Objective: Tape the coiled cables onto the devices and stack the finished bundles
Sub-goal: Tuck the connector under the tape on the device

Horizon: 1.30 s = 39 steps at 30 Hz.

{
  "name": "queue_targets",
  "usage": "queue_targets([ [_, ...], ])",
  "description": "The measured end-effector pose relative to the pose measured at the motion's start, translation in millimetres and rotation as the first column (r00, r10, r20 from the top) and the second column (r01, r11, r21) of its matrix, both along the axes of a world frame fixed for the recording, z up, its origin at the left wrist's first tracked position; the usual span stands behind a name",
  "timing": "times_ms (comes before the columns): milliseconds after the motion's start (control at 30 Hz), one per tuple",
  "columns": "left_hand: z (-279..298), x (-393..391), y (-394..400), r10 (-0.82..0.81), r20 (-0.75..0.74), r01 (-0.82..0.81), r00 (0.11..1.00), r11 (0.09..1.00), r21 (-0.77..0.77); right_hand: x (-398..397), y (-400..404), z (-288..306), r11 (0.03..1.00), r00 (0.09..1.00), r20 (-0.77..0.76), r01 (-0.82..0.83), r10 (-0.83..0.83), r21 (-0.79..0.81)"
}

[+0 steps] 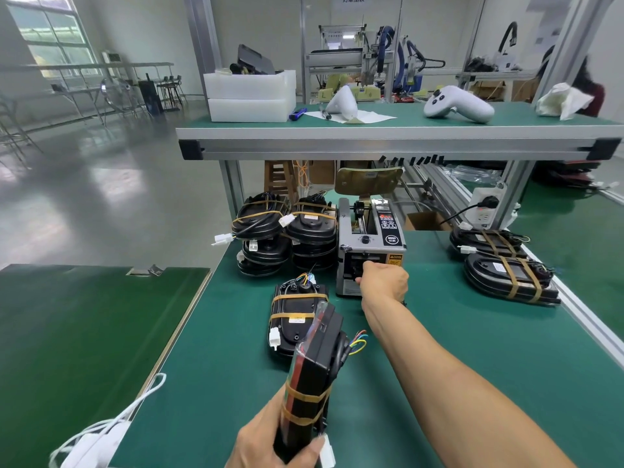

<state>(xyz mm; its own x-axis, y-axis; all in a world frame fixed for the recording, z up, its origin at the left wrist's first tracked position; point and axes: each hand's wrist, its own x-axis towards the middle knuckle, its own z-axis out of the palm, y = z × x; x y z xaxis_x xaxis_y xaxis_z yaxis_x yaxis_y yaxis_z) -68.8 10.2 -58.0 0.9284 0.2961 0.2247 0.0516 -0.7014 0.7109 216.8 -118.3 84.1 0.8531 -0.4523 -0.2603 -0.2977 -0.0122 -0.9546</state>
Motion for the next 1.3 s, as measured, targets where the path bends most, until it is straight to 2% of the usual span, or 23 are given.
queue_targets([
  [100, 24, -5, -5, -0.011, 0.049, 0.013, 0.999, 0.999, -0.034, -8, -7, 1, 0.999, 1.000, 0.002, -0.024, 0.024, 0.049],
  [200, 42, -8, -11, -0.034, 0.096, 0.039, 0.995, 0.998, -0.050, -33, -23, -7, 0.967, 0.971, 0.033, -0.239, 0.237, 0.084],
  [333, 46, -10, -12, -0.039, 0.096, 0.044, 0.995, 0.998, -0.047, -86, -56, 2, 0.828, 0.829, 0.142, -0.554, 0.541, 0.087],
  [400, 47, -11, -11, -0.051, 0.099, 0.058, 0.994, 0.996, -0.065, -110, -67, 17, 0.722, 0.736, 0.226, -0.674, 0.638, 0.158],
  [467, 48, -11, -10, -0.068, 0.099, 0.076, 0.993, 0.994, -0.083, -125, -72, 31, 0.629, 0.654, 0.276, -0.755, 0.704, 0.184],
  [567, 49, -11, -9, -0.087, 0.109, 0.098, 0.990, 0.990, -0.100, -139, -69, 51, 0.540, 0.555, 0.303, -0.830, 0.775, 0.139],
  [633, 48, -11, -9, -0.088, 0.113, 0.100, 0.990, 0.988, -0.113, -142, -64, 60, 0.502, 0.502, 0.307, -0.861, 0.808, 0.088],
  [733, 48, -10, -8, -0.079, 0.103, 0.091, 0.992, 0.988, -0.126, -142, -63, 64, 0.494, 0.477, 0.292, -0.869, 0.829, 0.017],
  [967, 48, -9, -8, -0.138, 0.131, 0.153, 0.982, 0.982, -0.114, -140, -66, 69, 0.391, 0.371, 0.262, -0.920, 0.891, -0.027],
  [1300, 46, -9, -7, -0.139, 0.155, 0.154, 0.978, 0.984, -0.086, -141, -63, 68, 0.378, 0.371, 0.262, -0.925, 0.891, 0.026],
])
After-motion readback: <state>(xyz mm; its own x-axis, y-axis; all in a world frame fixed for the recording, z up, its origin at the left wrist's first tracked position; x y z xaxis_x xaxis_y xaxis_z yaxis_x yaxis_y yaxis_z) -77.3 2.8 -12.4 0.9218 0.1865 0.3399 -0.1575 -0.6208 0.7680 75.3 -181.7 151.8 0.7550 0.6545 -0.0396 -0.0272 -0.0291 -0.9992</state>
